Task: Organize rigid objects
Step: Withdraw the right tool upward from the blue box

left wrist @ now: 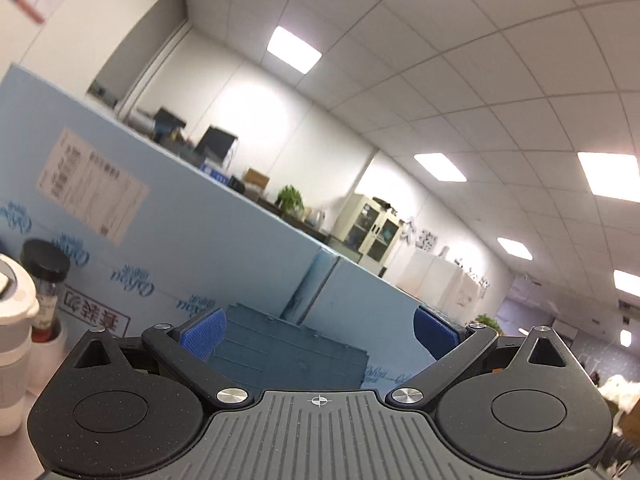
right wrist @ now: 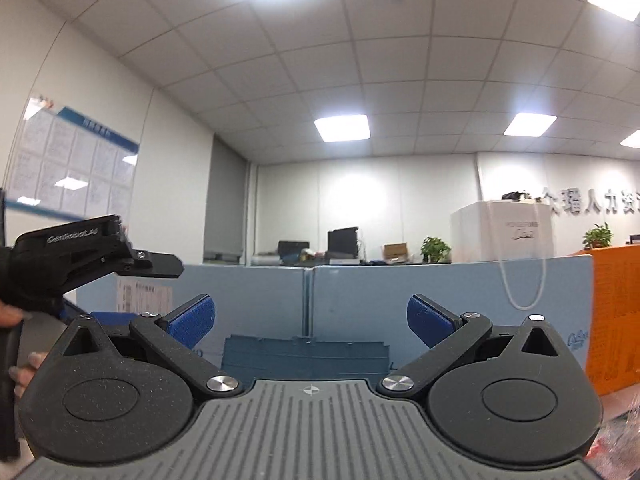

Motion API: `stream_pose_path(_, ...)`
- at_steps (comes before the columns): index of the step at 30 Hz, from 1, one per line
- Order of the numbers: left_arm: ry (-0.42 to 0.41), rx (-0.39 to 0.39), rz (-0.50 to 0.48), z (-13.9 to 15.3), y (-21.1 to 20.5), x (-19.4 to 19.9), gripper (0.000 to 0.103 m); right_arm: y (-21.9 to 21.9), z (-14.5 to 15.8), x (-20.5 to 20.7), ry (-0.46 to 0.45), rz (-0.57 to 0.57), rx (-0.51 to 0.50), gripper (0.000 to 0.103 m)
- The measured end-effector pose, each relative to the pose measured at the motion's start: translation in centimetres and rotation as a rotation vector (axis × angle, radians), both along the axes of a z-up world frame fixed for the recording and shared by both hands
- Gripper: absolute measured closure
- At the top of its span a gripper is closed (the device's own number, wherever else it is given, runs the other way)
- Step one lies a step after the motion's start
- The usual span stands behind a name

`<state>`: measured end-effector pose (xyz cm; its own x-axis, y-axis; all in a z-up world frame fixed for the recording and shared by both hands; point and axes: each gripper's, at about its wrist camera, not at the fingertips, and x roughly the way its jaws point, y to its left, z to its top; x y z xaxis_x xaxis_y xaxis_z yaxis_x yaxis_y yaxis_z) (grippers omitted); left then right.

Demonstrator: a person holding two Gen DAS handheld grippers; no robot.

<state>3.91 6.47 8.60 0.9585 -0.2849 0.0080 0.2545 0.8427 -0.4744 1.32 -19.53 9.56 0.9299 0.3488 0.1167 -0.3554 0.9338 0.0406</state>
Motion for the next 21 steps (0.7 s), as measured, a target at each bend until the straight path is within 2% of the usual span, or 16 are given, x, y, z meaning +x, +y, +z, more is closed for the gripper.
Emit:
stream_pose_path(6,-0.021,0.124,0.073,-1.0,-2.5,-1.5,0.001,-0.2,-1.9,0.9,0.018,0.037,0.077,0.000)
stream_pose_path(9,-0.037,0.183,0.144,-1.9,-3.5,-1.8,0.001,-0.6,-3.8,0.9,0.007,0.042,0.131,0.000)
stream_pose_path(13,-0.083,0.293,0.226,-3.1,-4.5,-2.4,0.001,-2.2,-6.2,1.8,0.081,-0.012,0.203,0.000)
stream_pose_path(17,-0.115,0.332,0.226,-4.2,-5.4,-2.4,0.001,-3.3,-7.3,2.3,0.134,-0.075,0.287,0.000)
stream_pose_path(21,-0.111,0.329,0.215,-5.6,-5.5,-2.6,0.001,-3.3,-7.4,2.2,0.128,-0.148,0.296,0.000)
